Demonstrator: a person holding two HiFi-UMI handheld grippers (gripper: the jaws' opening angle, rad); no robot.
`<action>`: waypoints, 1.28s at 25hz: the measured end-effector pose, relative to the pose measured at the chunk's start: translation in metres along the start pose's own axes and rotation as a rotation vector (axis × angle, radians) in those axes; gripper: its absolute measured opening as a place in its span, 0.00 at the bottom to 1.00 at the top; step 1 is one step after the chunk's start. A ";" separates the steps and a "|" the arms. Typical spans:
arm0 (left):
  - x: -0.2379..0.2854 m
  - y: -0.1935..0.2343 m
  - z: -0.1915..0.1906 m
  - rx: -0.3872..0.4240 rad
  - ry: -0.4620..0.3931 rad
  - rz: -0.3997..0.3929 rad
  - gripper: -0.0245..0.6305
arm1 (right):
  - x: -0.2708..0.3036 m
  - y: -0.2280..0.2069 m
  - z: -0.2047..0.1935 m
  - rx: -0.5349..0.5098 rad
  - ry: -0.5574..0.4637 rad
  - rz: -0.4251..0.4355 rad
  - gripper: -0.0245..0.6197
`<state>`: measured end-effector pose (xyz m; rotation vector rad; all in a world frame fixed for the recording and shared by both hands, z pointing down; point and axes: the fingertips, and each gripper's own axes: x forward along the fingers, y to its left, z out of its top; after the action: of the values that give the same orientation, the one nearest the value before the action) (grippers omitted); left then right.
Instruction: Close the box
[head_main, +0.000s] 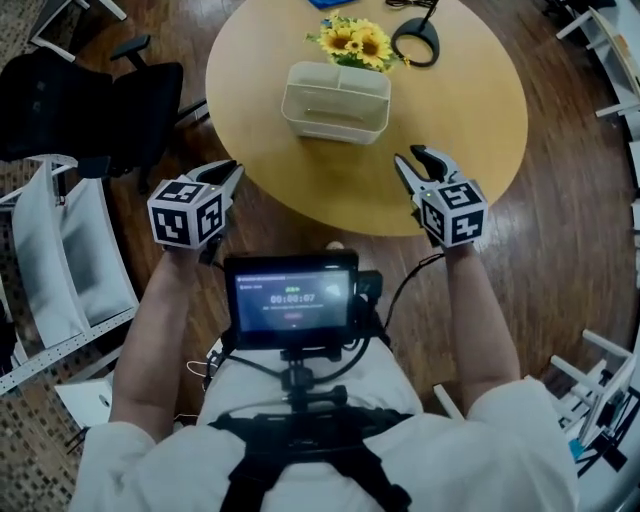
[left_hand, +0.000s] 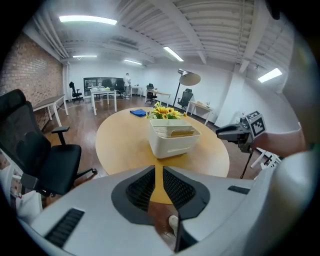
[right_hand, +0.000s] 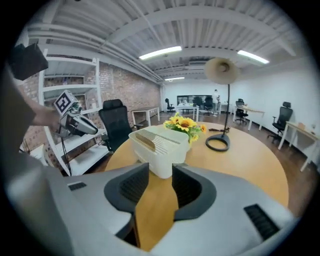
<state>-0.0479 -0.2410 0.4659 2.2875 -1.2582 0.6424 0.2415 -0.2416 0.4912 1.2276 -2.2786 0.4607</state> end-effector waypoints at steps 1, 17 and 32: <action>-0.002 -0.004 -0.003 0.002 -0.005 0.000 0.12 | -0.009 0.000 -0.014 0.046 -0.001 -0.030 0.27; -0.147 -0.001 -0.121 0.023 -0.055 -0.074 0.11 | -0.174 0.162 -0.109 0.256 -0.018 -0.349 0.33; -0.240 -0.012 -0.179 0.012 -0.080 -0.062 0.11 | -0.240 0.260 -0.146 0.297 -0.040 -0.351 0.33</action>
<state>-0.1844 0.0260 0.4634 2.3736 -1.2170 0.5426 0.1730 0.1332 0.4570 1.7574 -2.0140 0.6605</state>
